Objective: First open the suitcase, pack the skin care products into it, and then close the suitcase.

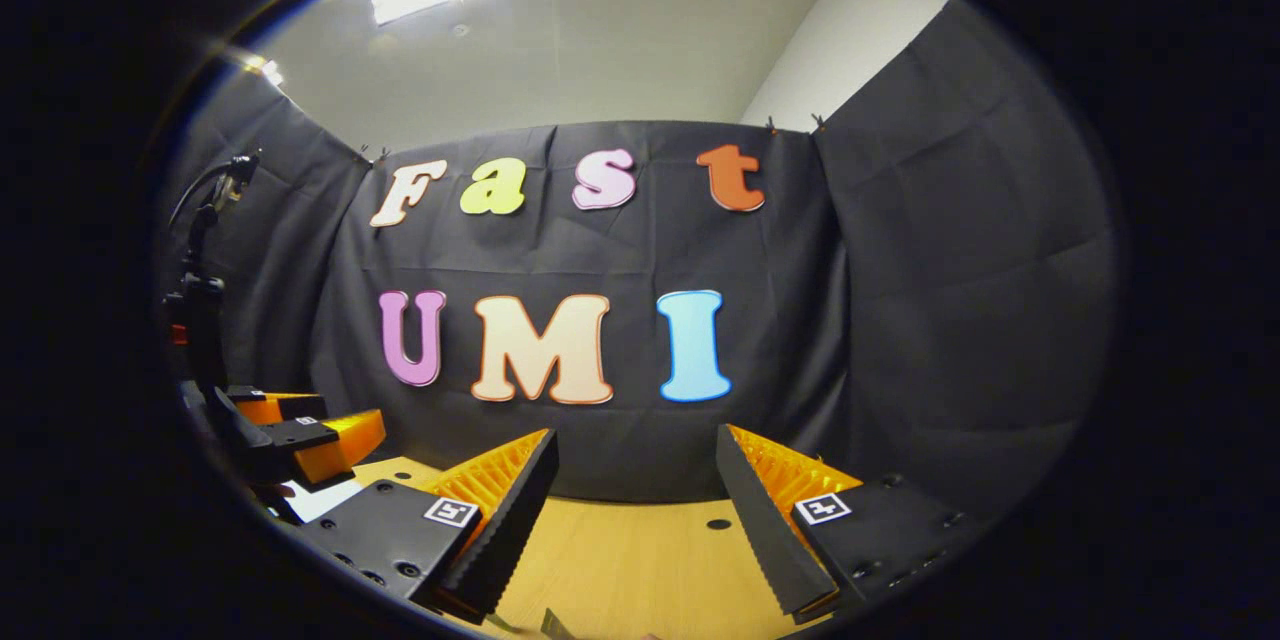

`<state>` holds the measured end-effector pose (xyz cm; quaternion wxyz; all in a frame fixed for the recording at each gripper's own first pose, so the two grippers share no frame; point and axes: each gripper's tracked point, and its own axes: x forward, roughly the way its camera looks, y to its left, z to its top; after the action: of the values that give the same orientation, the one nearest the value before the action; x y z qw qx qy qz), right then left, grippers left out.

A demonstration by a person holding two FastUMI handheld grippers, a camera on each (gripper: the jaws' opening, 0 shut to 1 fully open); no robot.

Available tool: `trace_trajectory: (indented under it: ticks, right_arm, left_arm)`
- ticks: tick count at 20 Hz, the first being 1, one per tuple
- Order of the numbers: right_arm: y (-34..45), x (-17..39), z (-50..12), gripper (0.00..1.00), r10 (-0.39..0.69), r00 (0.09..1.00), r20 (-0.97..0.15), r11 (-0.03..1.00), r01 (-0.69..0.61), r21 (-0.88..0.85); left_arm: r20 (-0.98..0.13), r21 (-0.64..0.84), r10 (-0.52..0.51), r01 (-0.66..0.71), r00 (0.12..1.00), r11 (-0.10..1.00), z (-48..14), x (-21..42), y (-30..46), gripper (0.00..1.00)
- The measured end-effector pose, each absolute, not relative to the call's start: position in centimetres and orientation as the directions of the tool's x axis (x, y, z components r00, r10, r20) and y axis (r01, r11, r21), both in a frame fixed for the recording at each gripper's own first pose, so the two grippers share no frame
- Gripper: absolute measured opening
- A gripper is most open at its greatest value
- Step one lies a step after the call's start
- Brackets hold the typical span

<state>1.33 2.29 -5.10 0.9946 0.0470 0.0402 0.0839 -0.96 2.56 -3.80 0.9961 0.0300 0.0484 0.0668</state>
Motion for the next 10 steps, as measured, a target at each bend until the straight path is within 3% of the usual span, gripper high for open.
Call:
trace_trajectory:
  ticks: [3,10]
  right_arm:
    - [2.9,1.7,-7.3,0.98,0.207,0.971,-0.118,0.975,-0.195,0.105]
    - [4.3,2.0,-9.1,0.98,0.151,0.974,-0.168,0.985,-0.133,0.113]
  left_arm:
    - [-0.167,0.115,0.189,-0.171,0.968,0.979,-6.8,-2.0,4.9,0.95]
    - [-0.473,0.036,0.137,-0.136,0.871,0.99,-18.0,-2.1,7.5,0.95]
